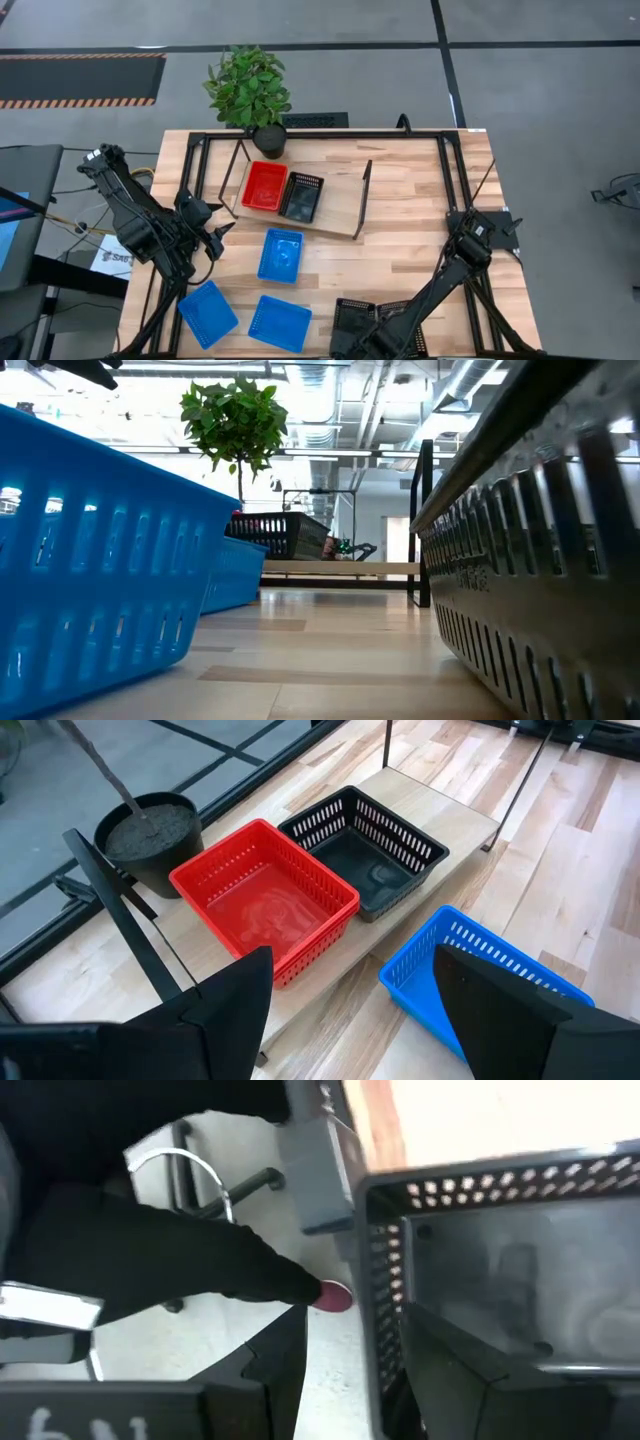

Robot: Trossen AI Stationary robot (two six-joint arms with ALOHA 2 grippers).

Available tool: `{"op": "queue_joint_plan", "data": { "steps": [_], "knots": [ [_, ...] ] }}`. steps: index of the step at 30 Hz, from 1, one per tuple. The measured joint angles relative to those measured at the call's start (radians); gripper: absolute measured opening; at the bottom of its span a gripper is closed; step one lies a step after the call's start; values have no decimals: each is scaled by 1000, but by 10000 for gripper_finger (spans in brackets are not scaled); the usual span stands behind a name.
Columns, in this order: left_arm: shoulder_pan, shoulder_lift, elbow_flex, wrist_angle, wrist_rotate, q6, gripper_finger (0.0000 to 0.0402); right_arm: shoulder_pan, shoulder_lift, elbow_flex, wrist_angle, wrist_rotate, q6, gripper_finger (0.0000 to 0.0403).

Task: Stack baskets on shelf by color
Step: Stack the left black basket on top of the other black basket on the shelf

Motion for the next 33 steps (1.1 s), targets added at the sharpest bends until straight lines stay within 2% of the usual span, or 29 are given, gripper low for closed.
{"op": "queue_joint_plan", "data": {
  "steps": [7,15,18,23,31,33],
  "knots": [
    [0,0,0,0,1,-1,265,6,2,-112,91,-6,1,182],
    [0,0,0,0,0,-14,265,4,2,-130,68,-1,-43,181],
    [0,0,0,0,0,-16,265,2,2,-130,15,42,-52,173],
    [0,0,0,0,0,-16,265,-18,4,-134,-81,59,-65,126],
    [0,0,0,0,0,-14,265,-71,4,-165,-82,67,-198,21],
    [0,0,0,0,1,-14,265,-83,3,-162,-88,68,-243,9]
  ]
}}
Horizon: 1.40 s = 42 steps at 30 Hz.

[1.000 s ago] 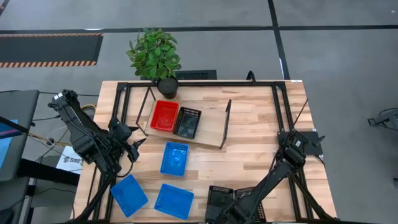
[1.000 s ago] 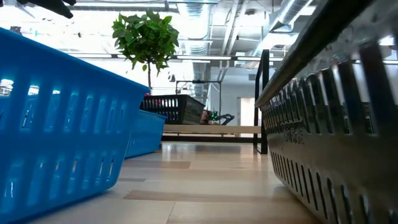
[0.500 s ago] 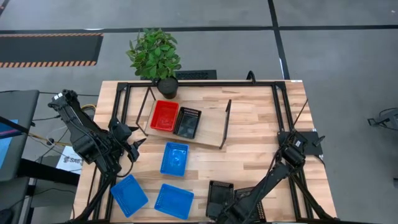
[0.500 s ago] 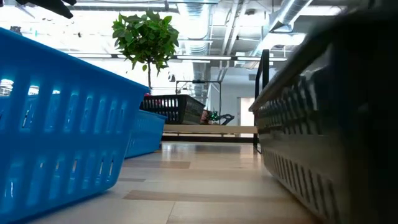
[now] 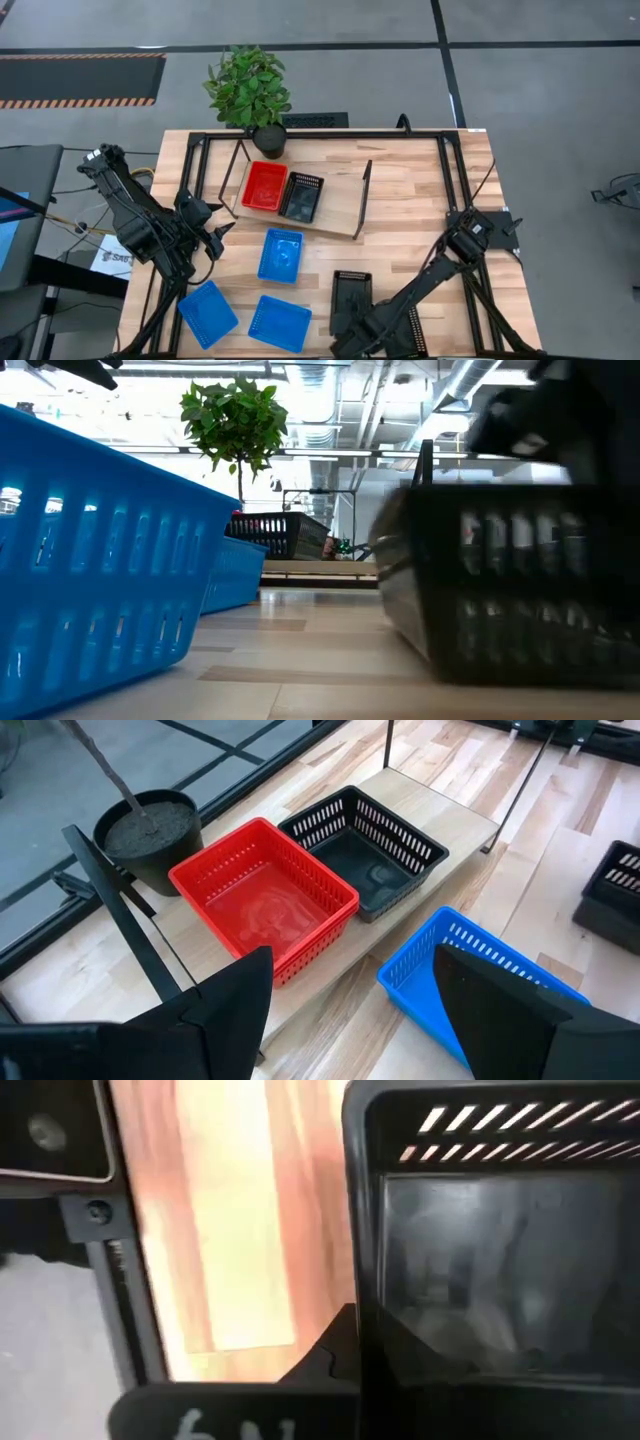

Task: Stack baskets on shelf by color
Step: Stack the left black basket on top of the other black basket on the shelf

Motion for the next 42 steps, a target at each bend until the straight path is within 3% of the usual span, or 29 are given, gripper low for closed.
{"op": "queue_joint_plan", "data": {
  "steps": [8,11,19,22,27,32,38,42],
  "knots": [
    [0,0,0,0,3,16,265,-42,-91,86,-108,25,-142,7],
    [0,0,0,0,-3,23,265,-67,-148,107,-117,84,-179,12],
    [0,0,0,-4,-45,24,265,-181,-285,146,-95,448,-376,12],
    [0,0,0,-4,-55,24,265,-274,-299,146,-65,516,-456,16],
    [0,0,0,-4,-53,24,265,-447,-275,147,83,484,-566,5],
    [0,0,0,-2,-49,24,265,-569,-230,147,127,384,-563,16],
    [0,1,0,0,-41,23,265,-612,-166,143,118,258,-561,10],
    [0,2,0,1,-44,20,265,-600,-125,144,102,241,-566,6]
  ]
}}
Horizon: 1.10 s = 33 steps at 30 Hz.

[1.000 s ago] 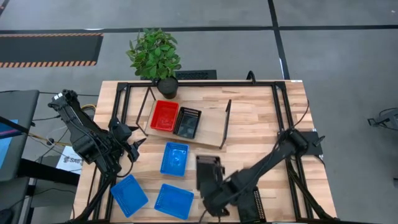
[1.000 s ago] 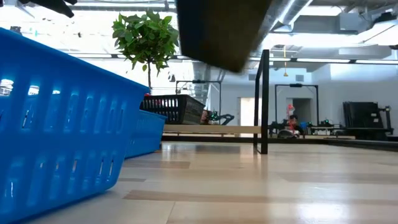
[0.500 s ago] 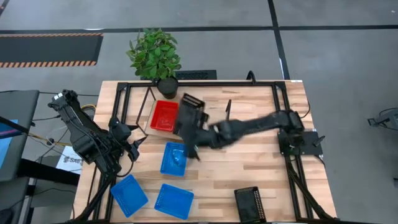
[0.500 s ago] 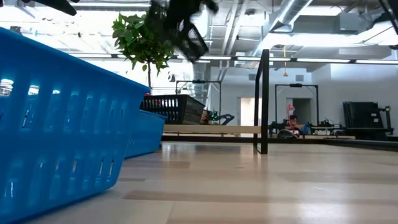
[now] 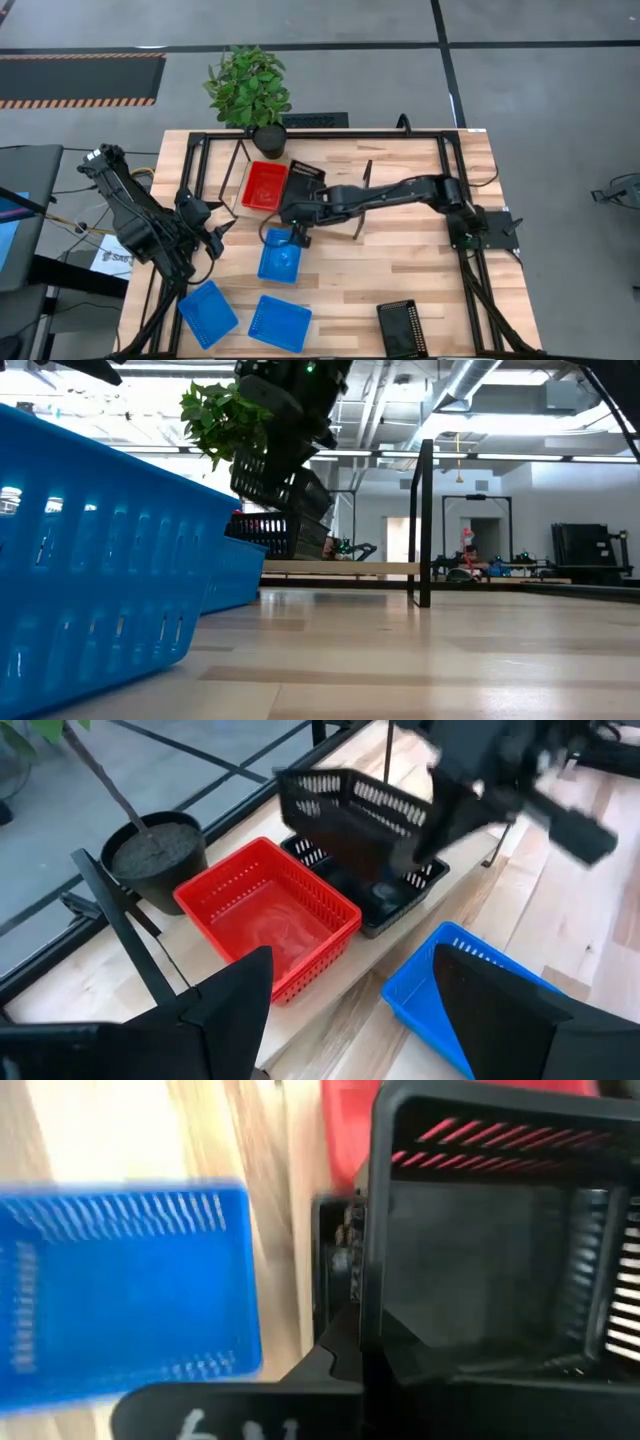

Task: Stack baskets on shelf by color
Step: Stack the left black basket on top of the other black basket on the shelf

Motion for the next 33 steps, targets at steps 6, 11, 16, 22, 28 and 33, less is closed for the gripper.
{"op": "queue_joint_plan", "data": {
  "steps": [6,11,16,22,28,33],
  "knots": [
    [0,-2,0,-2,-3,1,265,6,11,-2,-20,-1,-10,21],
    [0,-1,0,-1,-4,2,265,2,11,-5,-18,-2,-46,14],
    [0,-1,0,-2,-4,2,265,-6,22,-3,-14,-36,-55,17],
    [0,-1,0,-1,-4,4,265,-15,58,-3,-20,-54,-57,26],
    [0,-2,0,-2,-2,4,265,-16,60,-5,-44,-53,-63,28],
    [0,-2,0,-2,-2,4,265,-16,52,-5,-55,-53,-73,30]
  ]
}}
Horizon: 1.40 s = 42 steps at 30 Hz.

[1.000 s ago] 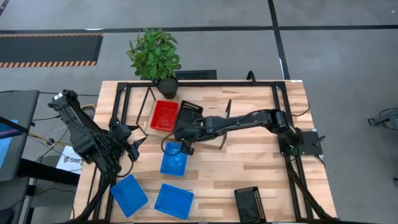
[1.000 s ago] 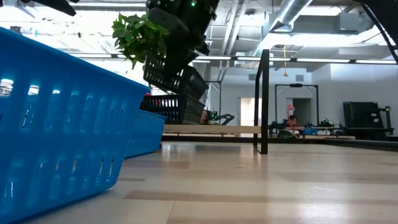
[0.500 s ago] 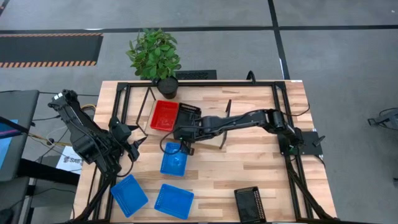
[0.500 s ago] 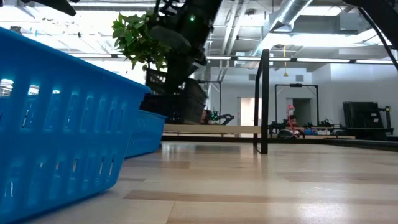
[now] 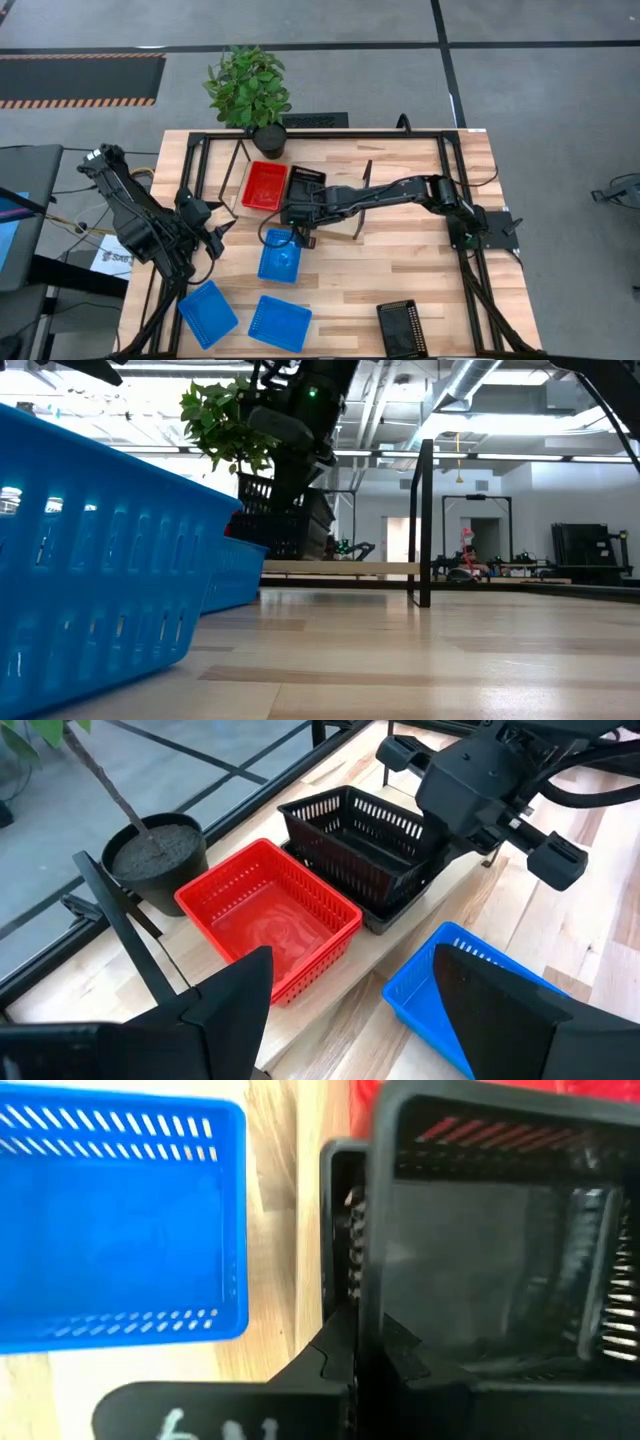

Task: Stack baskets on shelf by color
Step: Stack the left black basket on top of the other black basket on the shelf

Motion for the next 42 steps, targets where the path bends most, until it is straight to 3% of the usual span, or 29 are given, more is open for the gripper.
{"op": "queue_joint_plan", "data": {
  "steps": [11,24,29,36,42],
  "knots": [
    [0,0,0,0,1,0,265,0,0,0,-30,1,-24,53],
    [0,0,0,0,1,0,265,-14,0,0,8,3,-33,188],
    [0,0,0,0,2,0,265,-12,-1,42,-7,3,-40,211],
    [0,0,0,0,3,0,265,-7,-1,167,-169,2,-35,209],
    [0,0,0,-9,10,0,265,50,-6,273,-475,2,144,205]
  ]
}}
